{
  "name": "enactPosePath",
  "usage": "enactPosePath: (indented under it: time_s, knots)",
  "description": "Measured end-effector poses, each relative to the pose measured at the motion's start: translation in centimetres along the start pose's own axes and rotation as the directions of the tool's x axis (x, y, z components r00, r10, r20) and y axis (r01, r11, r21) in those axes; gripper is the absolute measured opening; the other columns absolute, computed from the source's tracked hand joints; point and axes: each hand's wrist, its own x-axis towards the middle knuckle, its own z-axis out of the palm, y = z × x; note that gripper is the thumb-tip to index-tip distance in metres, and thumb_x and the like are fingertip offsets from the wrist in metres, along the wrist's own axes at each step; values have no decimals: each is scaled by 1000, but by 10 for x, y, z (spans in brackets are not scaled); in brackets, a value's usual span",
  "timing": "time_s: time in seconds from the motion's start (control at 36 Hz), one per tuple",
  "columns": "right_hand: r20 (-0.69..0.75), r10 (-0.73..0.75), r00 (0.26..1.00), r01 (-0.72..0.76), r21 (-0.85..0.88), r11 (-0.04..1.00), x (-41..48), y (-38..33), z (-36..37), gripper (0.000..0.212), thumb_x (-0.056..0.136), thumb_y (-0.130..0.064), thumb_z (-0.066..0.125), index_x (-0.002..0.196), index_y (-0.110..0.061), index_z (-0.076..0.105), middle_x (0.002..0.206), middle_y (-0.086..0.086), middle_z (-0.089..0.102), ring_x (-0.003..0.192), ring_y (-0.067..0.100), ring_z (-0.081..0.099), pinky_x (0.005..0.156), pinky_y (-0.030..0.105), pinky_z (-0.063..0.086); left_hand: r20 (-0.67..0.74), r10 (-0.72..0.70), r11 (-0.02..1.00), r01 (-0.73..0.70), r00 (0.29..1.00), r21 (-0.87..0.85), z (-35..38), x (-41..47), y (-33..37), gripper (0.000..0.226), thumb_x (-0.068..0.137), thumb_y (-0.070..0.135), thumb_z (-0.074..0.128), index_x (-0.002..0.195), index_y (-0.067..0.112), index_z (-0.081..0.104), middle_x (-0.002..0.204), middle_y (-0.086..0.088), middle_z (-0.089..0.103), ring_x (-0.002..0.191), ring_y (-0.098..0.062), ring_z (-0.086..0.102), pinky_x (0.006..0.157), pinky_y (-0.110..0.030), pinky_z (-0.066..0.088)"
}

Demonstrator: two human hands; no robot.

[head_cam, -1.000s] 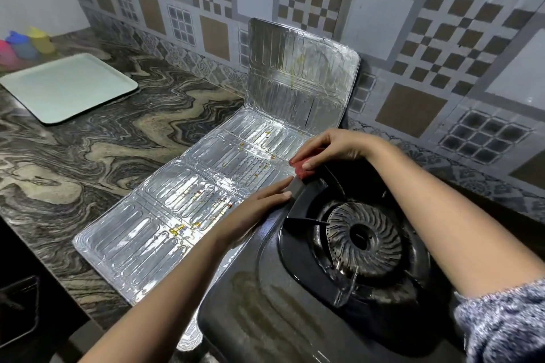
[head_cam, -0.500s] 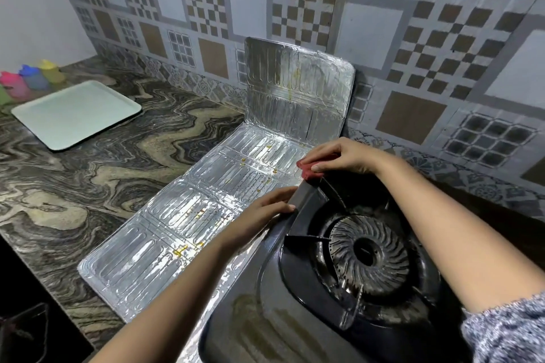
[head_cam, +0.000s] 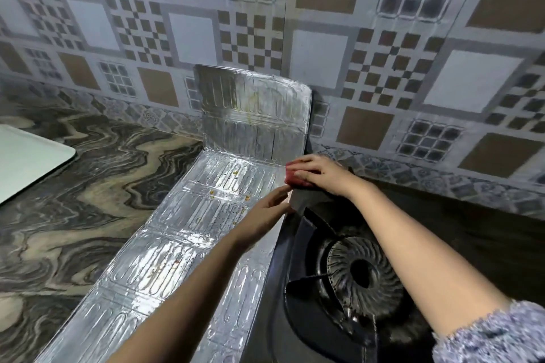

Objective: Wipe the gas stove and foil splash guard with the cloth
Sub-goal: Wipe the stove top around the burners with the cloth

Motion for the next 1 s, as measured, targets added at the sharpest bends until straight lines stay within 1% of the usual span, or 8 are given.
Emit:
enactPosePath:
  time_s: [0.06,0.22,0.42,0.53,0.64,0.72,0.86,1.0]
  knots:
    - [-31,71,997,-72,-14,997,-1,1,0,31,93,-35,49,123,-30,58,135,-5,47,128,14,39,113,36,22,16,-2,1000,1,1000,24,-1,6,1,40,88,16,57,127,27,48,141,-4,47,132,-15,40,113,-36,31]
    - [-45,292,955,-295,-191,936,-4,5,-4,43,97,-49,27,139,-44,31,149,1,32,138,26,25,112,41,16,26,14,995,-17,1000,95,0,21,4,44,91,9,53,134,14,43,135,-2,49,124,-9,44,101,-22,33]
    - [-44,424,904,-425,-190,885,-18,23,-19,47,97,-50,19,142,-38,26,155,8,22,142,28,19,117,43,13,1,21,984,-21,1000,175,6,28,10,51,88,1,50,137,11,40,139,-3,46,127,-10,42,100,-22,35]
    - [-7,499,867,-489,-209,847,-29,37,-29,52,95,-55,15,144,-37,20,157,7,15,144,29,13,116,46,11,-41,34,977,-24,999,210,14,38,14,53,86,-3,51,137,7,38,137,-6,47,117,-12,48,83,-5,44]
    - [42,507,861,-493,-179,851,-45,45,-43,51,97,-51,16,145,-33,21,156,6,16,144,26,11,116,43,10,-124,38,956,0,992,294,28,51,22,60,79,6,63,135,9,41,132,-1,49,115,-14,50,98,-23,40]
    - [33,501,865,-493,-129,860,-68,57,-58,50,99,-46,20,145,-28,25,155,5,20,143,25,16,114,37,14,-110,83,903,-28,991,430,47,65,29,53,83,2,60,133,4,42,116,2,47,105,-8,44,82,-10,32]
    - [-35,434,900,-435,-52,899,-85,57,-59,44,98,-46,29,140,-34,36,151,5,30,138,26,29,110,37,23,-122,170,752,-49,978,657,37,78,31,52,80,15,68,127,3,50,128,-16,52,118,-27,49,98,-27,35]
    - [-106,402,909,-408,-37,912,-117,81,-68,40,96,-47,33,136,-42,37,150,6,32,137,26,30,109,37,24,-30,135,582,-54,990,811,65,95,36,50,82,37,64,125,13,56,124,-10,60,118,-29,52,99,-33,41]
